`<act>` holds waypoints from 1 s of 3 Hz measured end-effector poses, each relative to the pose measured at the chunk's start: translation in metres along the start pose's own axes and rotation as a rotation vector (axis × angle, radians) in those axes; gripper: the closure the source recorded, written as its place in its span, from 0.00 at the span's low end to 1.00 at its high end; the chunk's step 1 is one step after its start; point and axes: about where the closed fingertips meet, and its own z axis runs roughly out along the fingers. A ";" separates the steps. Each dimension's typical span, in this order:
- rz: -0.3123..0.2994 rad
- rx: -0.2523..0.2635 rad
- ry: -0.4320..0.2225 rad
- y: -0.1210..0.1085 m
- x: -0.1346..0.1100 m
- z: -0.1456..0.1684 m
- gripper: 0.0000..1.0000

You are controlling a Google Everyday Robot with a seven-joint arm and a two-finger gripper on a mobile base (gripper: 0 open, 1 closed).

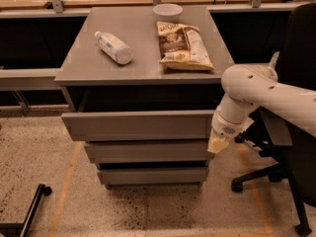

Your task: Close top drawer

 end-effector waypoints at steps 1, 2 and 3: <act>-0.003 0.078 -0.054 -0.029 -0.006 -0.004 0.12; -0.018 0.187 -0.140 -0.081 -0.016 -0.012 0.00; -0.018 0.187 -0.140 -0.081 -0.016 -0.012 0.00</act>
Offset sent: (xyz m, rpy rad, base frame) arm 0.1476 -0.0103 0.0296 0.1649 -0.3710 -0.0307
